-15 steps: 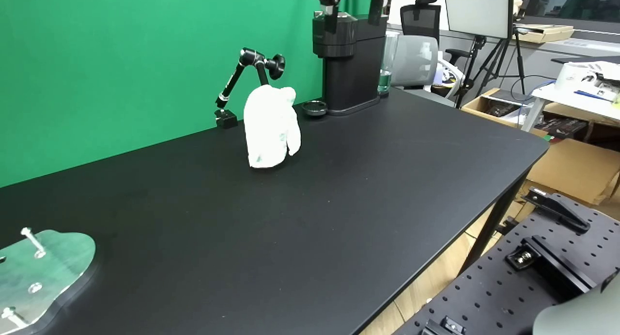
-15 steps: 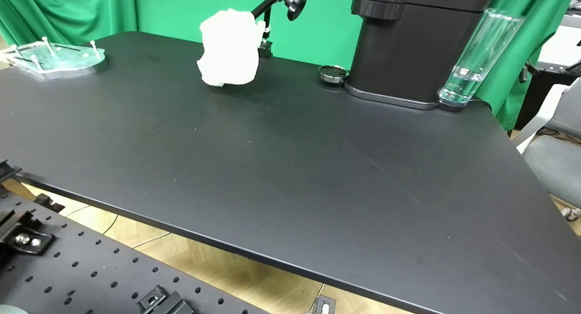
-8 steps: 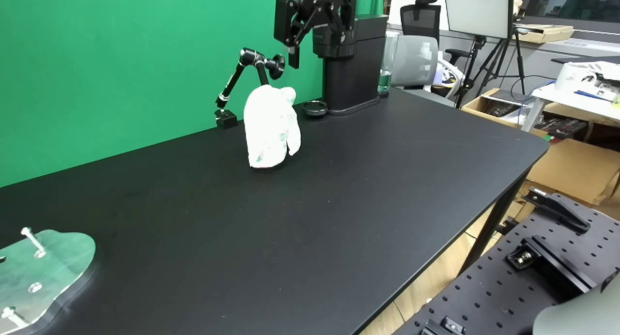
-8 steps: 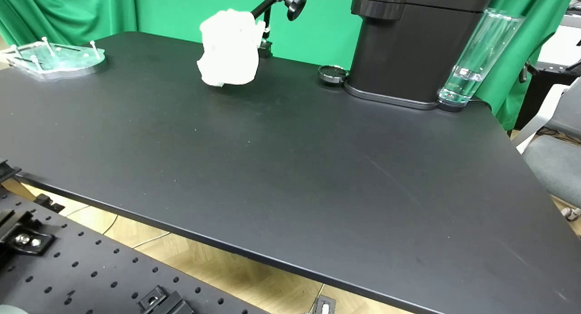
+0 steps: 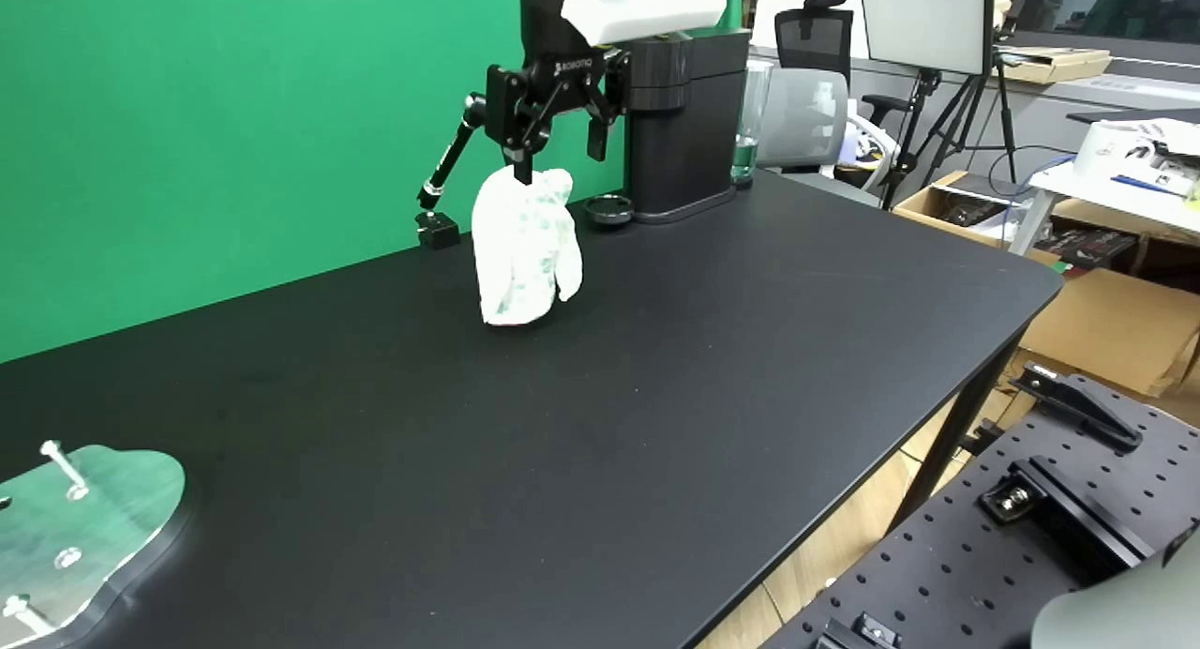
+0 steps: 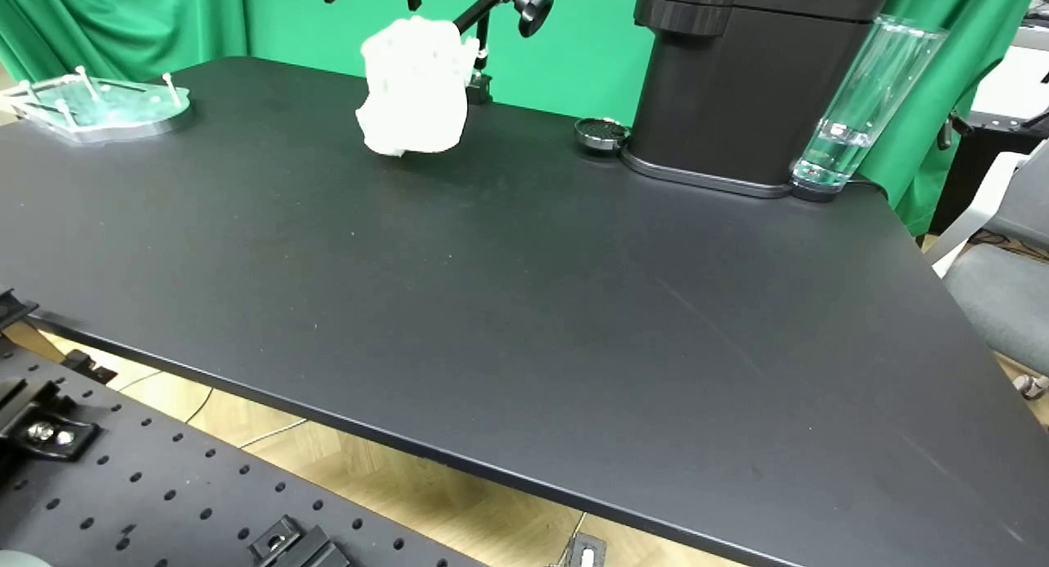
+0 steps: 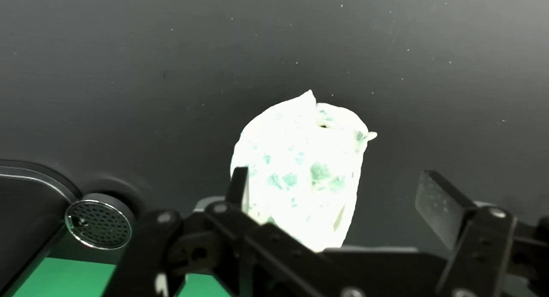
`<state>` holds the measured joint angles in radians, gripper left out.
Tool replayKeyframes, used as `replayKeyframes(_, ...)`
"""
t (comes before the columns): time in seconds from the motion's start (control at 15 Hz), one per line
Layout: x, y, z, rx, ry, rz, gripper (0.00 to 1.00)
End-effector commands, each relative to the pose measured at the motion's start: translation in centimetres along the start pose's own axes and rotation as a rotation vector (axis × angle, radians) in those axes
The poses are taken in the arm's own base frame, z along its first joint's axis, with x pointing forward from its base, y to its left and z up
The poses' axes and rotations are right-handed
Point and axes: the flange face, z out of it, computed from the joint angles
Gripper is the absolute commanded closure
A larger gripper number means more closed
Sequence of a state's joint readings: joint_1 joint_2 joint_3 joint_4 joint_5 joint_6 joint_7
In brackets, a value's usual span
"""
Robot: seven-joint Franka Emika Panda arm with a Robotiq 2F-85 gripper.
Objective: Place the cloth on the table
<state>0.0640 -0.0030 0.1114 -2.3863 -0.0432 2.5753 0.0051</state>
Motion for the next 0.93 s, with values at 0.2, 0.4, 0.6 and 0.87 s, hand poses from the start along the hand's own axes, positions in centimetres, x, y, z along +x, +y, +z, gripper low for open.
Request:
replayKeyframes(0.2, 1.6, -2.0, 2.1, -0.01, -0.012, -0.026, 0.0)
replayKeyframes(0.4, 1.7, -2.0, 2.8, -0.016, -0.018, -0.026, 0.0)
replayKeyframes(0.6, 1.8, -1.8, 3.4, -0.024, -0.02, -0.021, 0.01)
replayKeyframes(0.87, 2.0, -1.7, 3.8, -0.025, -0.021, -0.005, 0.37)
